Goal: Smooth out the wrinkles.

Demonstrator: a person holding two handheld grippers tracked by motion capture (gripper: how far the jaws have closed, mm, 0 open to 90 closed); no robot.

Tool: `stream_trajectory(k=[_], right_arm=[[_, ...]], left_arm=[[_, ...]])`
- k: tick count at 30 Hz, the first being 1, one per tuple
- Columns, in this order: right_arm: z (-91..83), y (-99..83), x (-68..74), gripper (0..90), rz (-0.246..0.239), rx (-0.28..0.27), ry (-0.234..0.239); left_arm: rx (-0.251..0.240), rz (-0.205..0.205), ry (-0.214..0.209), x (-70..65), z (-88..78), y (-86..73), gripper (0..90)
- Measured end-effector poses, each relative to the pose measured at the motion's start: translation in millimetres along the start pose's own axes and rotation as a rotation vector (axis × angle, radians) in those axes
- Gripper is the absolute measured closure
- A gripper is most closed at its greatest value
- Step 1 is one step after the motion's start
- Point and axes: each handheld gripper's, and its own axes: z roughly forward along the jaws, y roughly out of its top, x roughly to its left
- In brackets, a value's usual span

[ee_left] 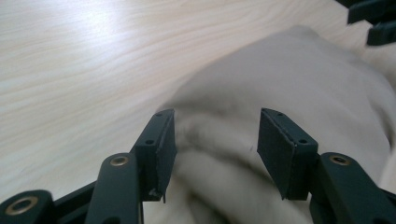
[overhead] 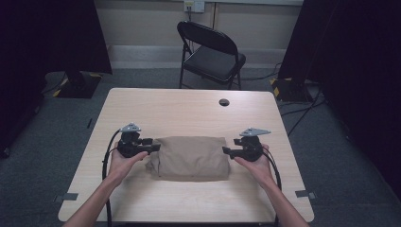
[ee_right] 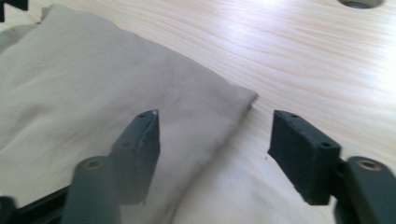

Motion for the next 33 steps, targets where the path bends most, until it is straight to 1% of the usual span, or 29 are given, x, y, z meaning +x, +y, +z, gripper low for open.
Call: stream_trajectory(k=[1, 2, 4, 5, 6, 7, 8, 9, 10, 11, 12, 13, 15, 16, 17, 18, 20, 22, 23, 25, 26, 28, 29, 30, 31, 32, 33], right_arm=[[-4.8, -1.9, -1.1, 30.7, 0.006, -0.001, -0.003], [-12.2, -5.6, -3.2, 29.5, 0.012, -0.005, -0.011], [-21.3, -10.6, -6.4, 27.2, 0.019, -0.004, -0.026], [-25.0, -12.7, -7.6, 26.8, 0.023, -0.006, -0.032], [-31.5, -16.8, -9.9, 25.6, 0.035, -0.01, -0.042], [-34.7, -18.8, -11.0, 24.6, 0.041, -0.011, -0.05], [-39.5, -21.2, -12.7, 23.3, 0.056, -0.014, -0.058], [-44.5, -23.9, -15.0, 23.1, 0.07, -0.021, -0.061], [-50.1, -27.6, -17.4, 23.3, 0.08, -0.03, -0.072], [-52.9, -30.1, -19.0, 23.1, 0.082, -0.028, -0.082], [-56.1, -33.7, -21.0, 22.9, 0.091, -0.022, -0.091], [-58.8, -37.1, -23.1, 22.4, 0.097, -0.013, -0.098], [-63.8, -43.9, -26.9, 22.5, 0.105, -0.001, -0.119], [-66.4, -47.0, -28.3, 24.0, 0.107, 0.001, -0.137], [-68.7, -49.1, -28.9, 25.2, 0.105, 0.002, -0.159], [-71.9, -52.1, -30.4, 24.2, 0.107, 0.011, -0.185], [-76.0, -58.1, -35.6, 23.5, 0.124, 0.032, -0.19], [-78.3, -65.4, -41.6, 22.8, 0.14, 0.054, -0.209], [-78.5, -68.2, -44.2, 22.1, 0.148, 0.063, -0.214], [-75.7, -72.4, -47.9, 21.5, 0.158, 0.093, -0.227], [-72.6, -74.2, -48.7, 21.4, 0.155, 0.113, -0.231], [-64.6, -77.4, -50.0, 20.8, 0.123, 0.16, -0.25], [-61.0, -79.0, -50.3, 19.5, 0.115, 0.172, -0.263], [-59.0, -79.1, -49.3, 19.0, 0.089, 0.178, -0.29], [-58.3, -79.2, -48.9, 18.1, 0.088, 0.175, -0.292], [-57.5, -79.7, -48.4, 16.5, 0.09, 0.169, -0.295], [-56.7, -81.1, -47.8, 14.9, 0.088, 0.158, -0.304]], left_arm=[[0.003, 0.004, 0.01, 0.9, -6.9, -3.9, 46.1], [0.001, 0.003, 0.02, 1.4, -10.9, -6.4, 45.3], [0.006, 0.007, 0.039, 3.5, -18.6, -11.4, 44.1], [0.012, 0.013, 0.065, 5.6, -24.1, -14.9, 43.0], [0.014, 0.014, 0.072, 7.1, -26.4, -16.5, 40.8], [0.028, 0.014, 0.079, 9.1, -29.2, -18.8, 39.0], [0.038, 0.015, 0.092, 11.4, -31.8, -21.7, 38.0], [0.038, 0.015, 0.092, 11.4, -31.8, -21.7, 37.0], [0.042, -0.006, 0.104, 16.2, -36.4, -29.8, 36.2], [0.054, -0.018, 0.111, 17.6, -37.6, -33.4, 35.8], [0.072, -0.009, 0.112, 18.3, -38.7, -36.2, 34.5], [0.09, -0.002, 0.125, 17.9, -40.1, -39.1, 34.1], [0.083, -0.004, 0.122, 18.0, -43.9, -43.3, 31.1], [0.085, -0.009, 0.13, 17.8, -45.6, -44.8, 31.6], [0.085, -0.01, 0.147, 16.8, -48.2, -47.3, 31.2], [0.09, -0.006, 0.153, 16.6, -50.4, -49.5, 29.7], [0.094, -0.009, 0.167, 17.8, -54.1, -55.1, 27.5], [0.12, -0.008, 0.183, 21.8, -55.9, -61.5, 26.6], [0.14, 0.001, 0.191, 24.5, -56.0, -64.1, 27.0], [0.148, -0.022, 0.2, 29.5, -55.1, -69.2, 27.9], [0.164, -0.03, 0.21, 30.6, -52.6, -71.2, 27.8], [0.167, 0.013, 0.253, 28.7, -48.6, -73.5, 25.2], [0.163, 0.026, 0.275, 26.9, -46.8, -74.3, 25.2], [0.164, 0.038, 0.29, 26.1, -46.1, -74.9, 25.3], [0.157, 0.05, 0.305, 24.9, -44.8, -75.8, 25.2], [0.154, 0.049, 0.303, 25.4, -45.0, -76.3, 24.2], [0.137, 0.044, 0.315, 25.3, -44.7, -78.3, 23.6]])
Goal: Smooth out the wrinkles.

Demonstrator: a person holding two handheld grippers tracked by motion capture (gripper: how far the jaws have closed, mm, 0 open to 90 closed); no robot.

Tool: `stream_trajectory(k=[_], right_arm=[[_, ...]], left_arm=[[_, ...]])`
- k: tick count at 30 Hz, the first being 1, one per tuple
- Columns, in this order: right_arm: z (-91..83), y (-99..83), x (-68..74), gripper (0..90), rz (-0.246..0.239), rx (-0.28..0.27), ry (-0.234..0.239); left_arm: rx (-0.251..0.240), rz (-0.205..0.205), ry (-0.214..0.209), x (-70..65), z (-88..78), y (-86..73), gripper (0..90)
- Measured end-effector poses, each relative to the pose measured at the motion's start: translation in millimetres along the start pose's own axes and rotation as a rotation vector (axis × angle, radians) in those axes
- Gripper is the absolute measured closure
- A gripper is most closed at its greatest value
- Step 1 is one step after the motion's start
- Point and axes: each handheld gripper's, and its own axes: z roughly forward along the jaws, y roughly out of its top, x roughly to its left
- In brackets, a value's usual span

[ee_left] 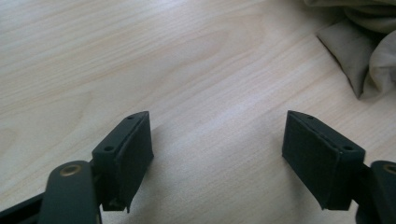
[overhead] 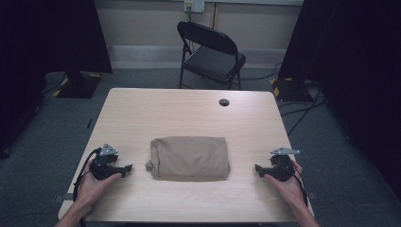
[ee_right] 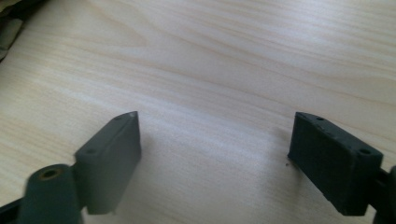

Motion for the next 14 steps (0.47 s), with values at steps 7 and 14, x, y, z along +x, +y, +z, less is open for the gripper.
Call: stream_trajectory(k=[7, 14], right_arm=[[0.4, -10.4, 3.3, 12.9, 0.032, -0.077, -0.029], [0.5, -10.0, 4.5, 12.7, 0.041, -0.076, -0.039]], left_arm=[[-0.075, -0.014, 0.018, 0.3, 4.0, -8.0, 14.5], [-0.075, -0.018, 0.023, -0.1, 4.1, -7.9, 14.6]])
